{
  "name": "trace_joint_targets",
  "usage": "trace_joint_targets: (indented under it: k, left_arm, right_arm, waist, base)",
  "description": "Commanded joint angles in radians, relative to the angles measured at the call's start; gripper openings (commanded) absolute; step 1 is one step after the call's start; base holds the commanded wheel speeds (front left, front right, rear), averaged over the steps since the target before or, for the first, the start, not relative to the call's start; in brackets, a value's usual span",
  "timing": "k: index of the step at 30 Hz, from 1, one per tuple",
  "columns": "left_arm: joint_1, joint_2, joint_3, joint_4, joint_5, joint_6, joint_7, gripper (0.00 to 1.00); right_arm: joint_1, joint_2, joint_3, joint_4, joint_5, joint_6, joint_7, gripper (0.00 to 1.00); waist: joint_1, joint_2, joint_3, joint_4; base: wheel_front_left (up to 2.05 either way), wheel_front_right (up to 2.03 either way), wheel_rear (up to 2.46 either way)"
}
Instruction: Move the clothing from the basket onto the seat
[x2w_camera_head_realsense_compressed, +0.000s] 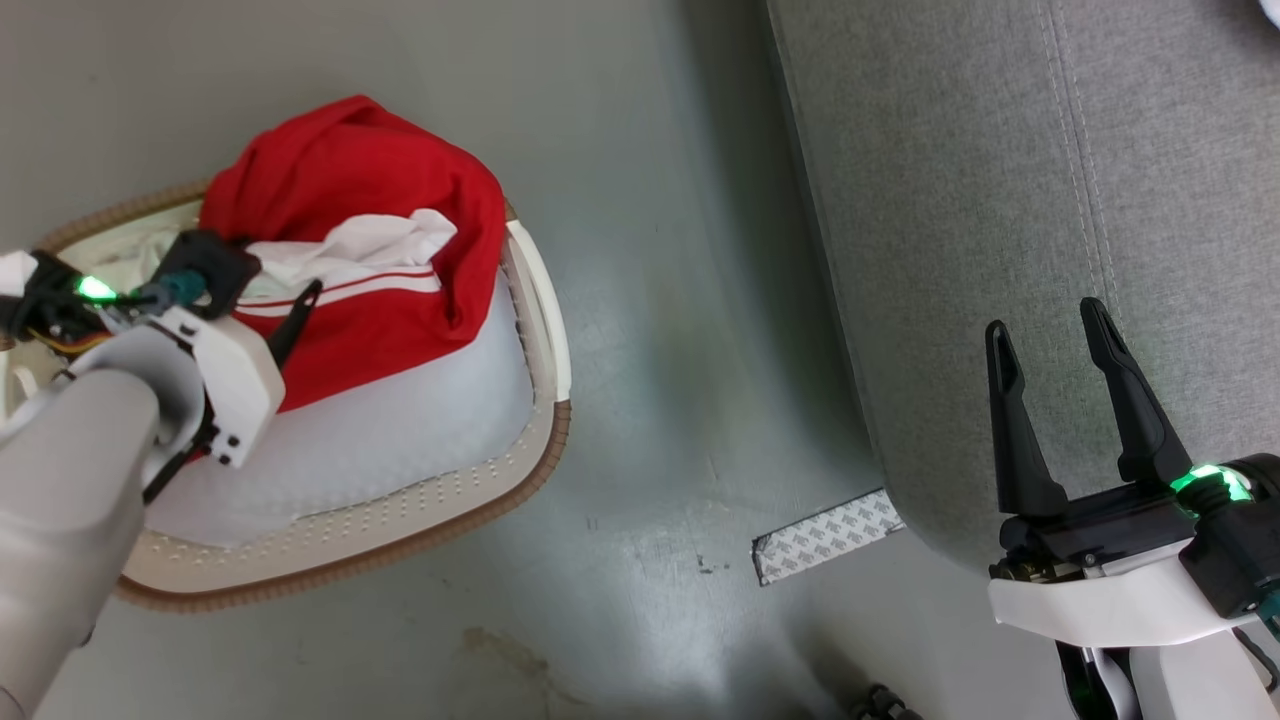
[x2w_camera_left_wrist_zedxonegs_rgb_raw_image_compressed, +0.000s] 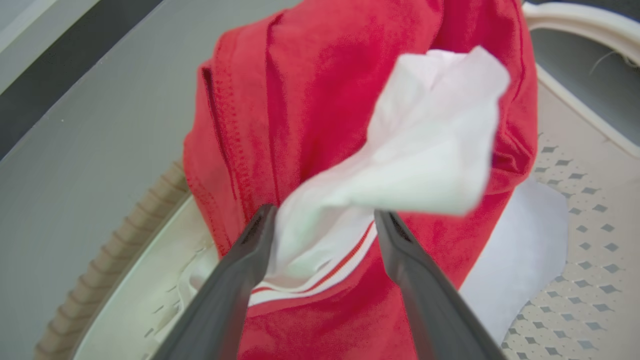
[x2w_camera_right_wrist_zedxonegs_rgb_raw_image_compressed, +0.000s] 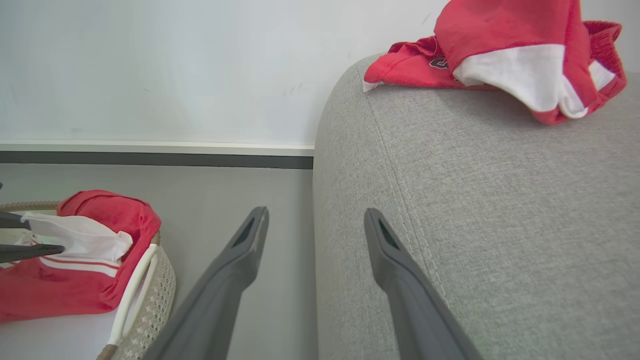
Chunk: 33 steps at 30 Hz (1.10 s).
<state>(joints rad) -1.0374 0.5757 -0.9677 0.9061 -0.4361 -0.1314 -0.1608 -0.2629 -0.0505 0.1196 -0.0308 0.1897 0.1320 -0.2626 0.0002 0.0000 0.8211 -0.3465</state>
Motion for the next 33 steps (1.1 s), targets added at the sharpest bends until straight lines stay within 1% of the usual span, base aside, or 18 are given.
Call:
trace_joint_targets:
  k: [1, 2, 3, 4, 5, 6, 7, 10, 14, 18, 22, 23, 29, 33]
  left_arm:
    - [-0.029, 0.004, -0.012, 0.005, -0.012, 0.002, -0.012, 1.00]
    - [-0.037, 0.002, -0.020, 0.009, -0.019, 0.002, -0.011, 1.00]
    - [-0.045, -0.001, -0.030, 0.011, -0.021, 0.002, -0.012, 0.88]
    - [-0.055, -0.004, -0.040, 0.011, -0.022, 0.002, -0.015, 0.58]
    - [-0.069, -0.006, -0.049, 0.012, -0.023, 0.002, -0.021, 0.40]
    - [-0.080, -0.008, -0.055, 0.016, -0.031, 0.002, -0.023, 0.15]
    - [-0.086, -0.013, -0.063, 0.018, -0.037, 0.002, -0.028, 0.00]
    - [-0.092, -0.028, -0.094, 0.024, -0.066, 0.002, -0.034, 0.00]
    - [-0.078, -0.055, -0.123, 0.016, -0.116, 0.002, -0.061, 0.00]
    - [-0.040, -0.081, -0.126, -0.002, -0.162, 0.002, -0.091, 0.00]
    - [0.013, -0.110, -0.111, -0.037, -0.190, 0.002, -0.104, 0.00]
    - [0.025, -0.116, -0.093, -0.057, -0.196, 0.002, -0.104, 0.00]
    - [0.162, -0.128, 0.030, -0.208, -0.184, 0.036, -0.103, 0.00]
    - [0.253, -0.120, 0.087, -0.298, -0.157, 0.050, -0.104, 0.00]
  right_arm:
    - [-0.013, 0.000, 0.002, -0.004, 0.013, -0.003, -0.003, 1.00]
    - [-0.015, 0.000, 0.003, -0.006, 0.011, -0.003, -0.003, 1.00]
    - [-0.017, 0.000, 0.003, -0.007, 0.007, -0.003, -0.003, 1.00]
    - [-0.019, 0.000, 0.002, -0.009, 0.003, -0.003, -0.003, 1.00]
    - [-0.020, 0.000, -0.001, -0.010, 0.000, -0.003, -0.003, 1.00]
    - [-0.020, 0.000, -0.004, -0.011, -0.003, -0.003, -0.003, 1.00]
    - [-0.020, 0.000, -0.006, -0.012, -0.007, -0.003, -0.003, 1.00]
    - [-0.015, 0.000, -0.014, -0.011, -0.013, -0.003, -0.003, 1.00]
    - [-0.016, 0.000, -0.021, 0.001, -0.023, -0.003, -0.003, 1.00]
    - [-0.020, 0.000, -0.031, 0.019, -0.040, -0.003, -0.003, 1.00]
    - [-0.011, -0.001, -0.044, 0.047, -0.064, -0.003, -0.003, 1.00]
    - [-0.006, -0.001, -0.046, 0.054, -0.066, -0.003, -0.003, 1.00]
    - [0.044, -0.001, -0.063, 0.110, -0.074, -0.003, -0.003, 1.00]
    - [0.095, -0.001, -0.068, 0.148, -0.062, -0.003, -0.003, 1.00]
  waist:
    - [-0.0002, 0.0000, 0.015, -0.008]
    - [-0.0002, 0.0000, 0.020, -0.010]
    - [-0.0002, 0.0000, 0.026, -0.013]
    - [-0.0002, 0.0000, 0.031, -0.014]
    - [-0.0002, 0.0000, 0.037, -0.015]
    - [-0.0002, 0.0000, 0.043, -0.015]
    - [-0.0002, 0.0000, 0.046, -0.014]
    - [-0.0002, 0.0000, 0.046, -0.006]
    - [-0.0002, 0.0000, 0.017, 0.026]
    - [-0.0002, 0.0000, -0.052, 0.075]
    - [-0.0002, 0.0000, -0.155, 0.131]
    - [-0.0002, 0.0000, -0.185, 0.144]
    - [-0.0002, 0.0000, -0.390, 0.221]
    - [-0.0002, 0.0000, -0.526, 0.260]
  base:
    - [0.00, 0.00, 0.00]
    - [0.00, 0.00, 0.00]
    - [0.00, 0.00, 0.00]
    - [0.00, 0.00, 0.00]
    - [0.00, 0.00, 0.00]
    - [0.00, 0.00, 0.00]
    - [0.00, 0.00, 0.00]
    - [0.00, 0.00, 0.00]
    - [0.00, 0.00, 0.00]
    - [0.00, 0.00, 0.00]
    - [0.00, 0.00, 0.00]
    - [0.00, 0.00, 0.00]
    - [0.00, 0.00, 0.00]
    - [0.00, 0.00, 0.00]
